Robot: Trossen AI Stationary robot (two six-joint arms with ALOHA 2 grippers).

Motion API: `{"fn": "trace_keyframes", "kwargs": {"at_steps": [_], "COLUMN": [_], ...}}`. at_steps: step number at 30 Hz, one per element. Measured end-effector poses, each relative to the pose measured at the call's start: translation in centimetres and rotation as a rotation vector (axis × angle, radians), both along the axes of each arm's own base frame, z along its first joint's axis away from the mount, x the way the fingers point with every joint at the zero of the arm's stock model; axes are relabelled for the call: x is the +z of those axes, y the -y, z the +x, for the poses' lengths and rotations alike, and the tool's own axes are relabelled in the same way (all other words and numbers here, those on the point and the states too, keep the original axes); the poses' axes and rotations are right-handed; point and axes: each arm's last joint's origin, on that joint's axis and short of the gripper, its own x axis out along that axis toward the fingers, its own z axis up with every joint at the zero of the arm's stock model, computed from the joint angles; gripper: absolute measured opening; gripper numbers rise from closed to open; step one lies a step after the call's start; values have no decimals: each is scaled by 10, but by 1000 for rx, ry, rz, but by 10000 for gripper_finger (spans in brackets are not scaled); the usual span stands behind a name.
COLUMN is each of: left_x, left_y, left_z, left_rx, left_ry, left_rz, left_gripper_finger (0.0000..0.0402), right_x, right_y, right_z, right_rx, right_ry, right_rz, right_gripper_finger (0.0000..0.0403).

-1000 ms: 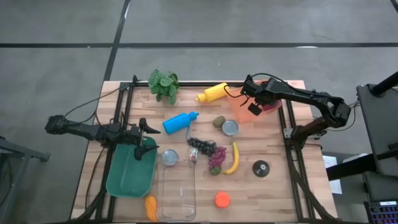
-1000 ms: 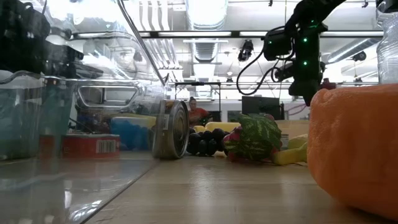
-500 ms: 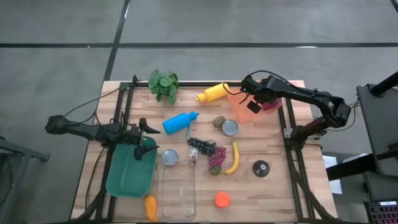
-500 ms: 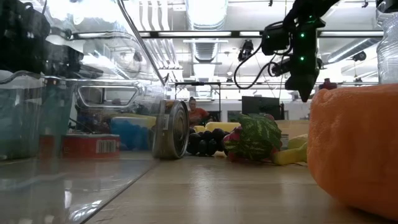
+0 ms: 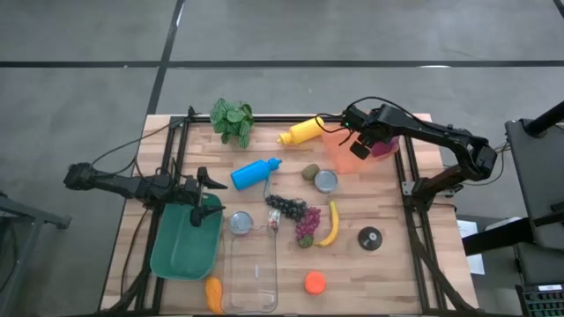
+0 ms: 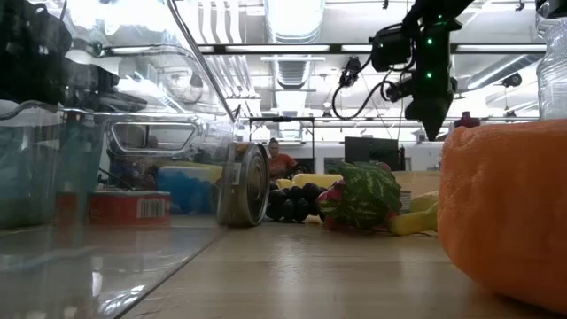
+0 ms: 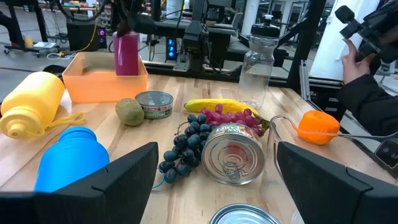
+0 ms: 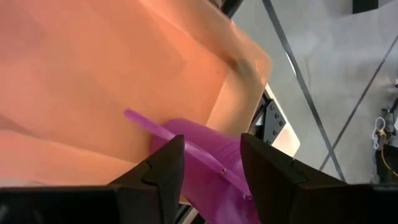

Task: Pick & Place Food Item
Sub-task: Put the yellow tumbler into the orange bin

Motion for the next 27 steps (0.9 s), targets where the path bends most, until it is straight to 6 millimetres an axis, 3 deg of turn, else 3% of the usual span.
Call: {"fn": "trace_keyframes", "kwargs": {"at_steps": [7, 18, 27], "left_x": [0, 0, 0], "left_y": [0, 0, 0], "left_z": [0, 0, 0], "left_rx": [0, 0, 0], "left_ry": [0, 0, 0], "left_rz": [0, 0, 0], "left_gripper_finger": [336, 336, 336], "right_x": [25, 78, 99], "right_y": [-11, -49, -73], "right_z": [14, 34, 36], "right_rx": [82, 296, 499], "right_ry": [51, 288, 529], "right_rz": [-28, -83, -2], "right_gripper_finger": [153, 153, 153]}}
